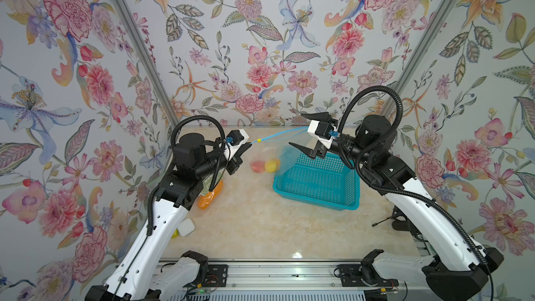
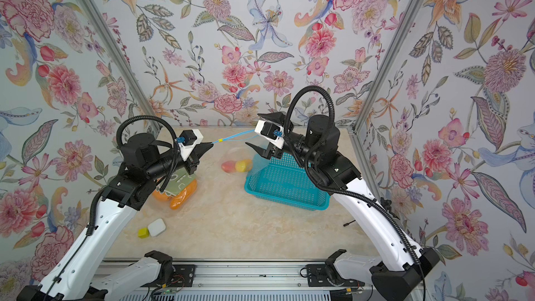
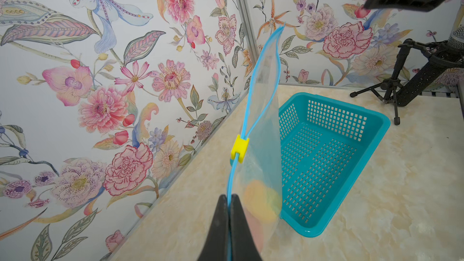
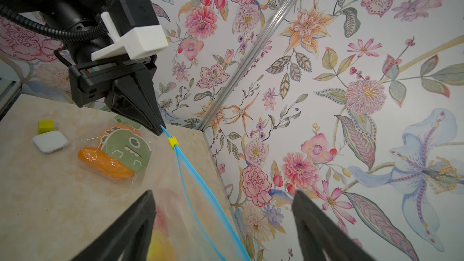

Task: Place the mango in a zip-top bag and seal the zipper
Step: Zip the zipper on the zipper food storage bag.

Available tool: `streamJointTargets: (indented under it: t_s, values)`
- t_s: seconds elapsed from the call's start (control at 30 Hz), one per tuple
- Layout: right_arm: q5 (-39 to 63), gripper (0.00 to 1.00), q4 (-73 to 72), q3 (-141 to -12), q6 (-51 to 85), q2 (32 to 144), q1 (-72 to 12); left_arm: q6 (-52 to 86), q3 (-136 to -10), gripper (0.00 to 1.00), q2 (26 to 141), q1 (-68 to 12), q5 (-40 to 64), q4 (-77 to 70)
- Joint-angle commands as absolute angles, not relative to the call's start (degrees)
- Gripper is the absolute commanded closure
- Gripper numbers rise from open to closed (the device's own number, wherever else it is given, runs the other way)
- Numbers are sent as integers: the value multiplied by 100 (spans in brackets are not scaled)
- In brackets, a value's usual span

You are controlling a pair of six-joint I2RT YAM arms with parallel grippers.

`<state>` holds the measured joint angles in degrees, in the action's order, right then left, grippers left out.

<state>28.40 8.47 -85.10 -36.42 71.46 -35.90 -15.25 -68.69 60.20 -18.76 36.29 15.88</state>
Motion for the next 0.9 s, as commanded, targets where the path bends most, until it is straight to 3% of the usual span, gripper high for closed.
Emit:
streamJointTargets:
  t_s: [0.0,0.13,0.87]
  values:
    - [2708,25,1556,-8825,-4037,7495,-3964,-1726,-7094,100,6095,-1854,3902,1672]
    - [2601,43,1652,-9071,-4263,7920,-4341,-1714,-7127,100,6152,-1862,3995,1662]
    - [1723,65,1792,-9844,-4732,9132,-4866,-1792,-6966,100,6061,-1869,4097,1632]
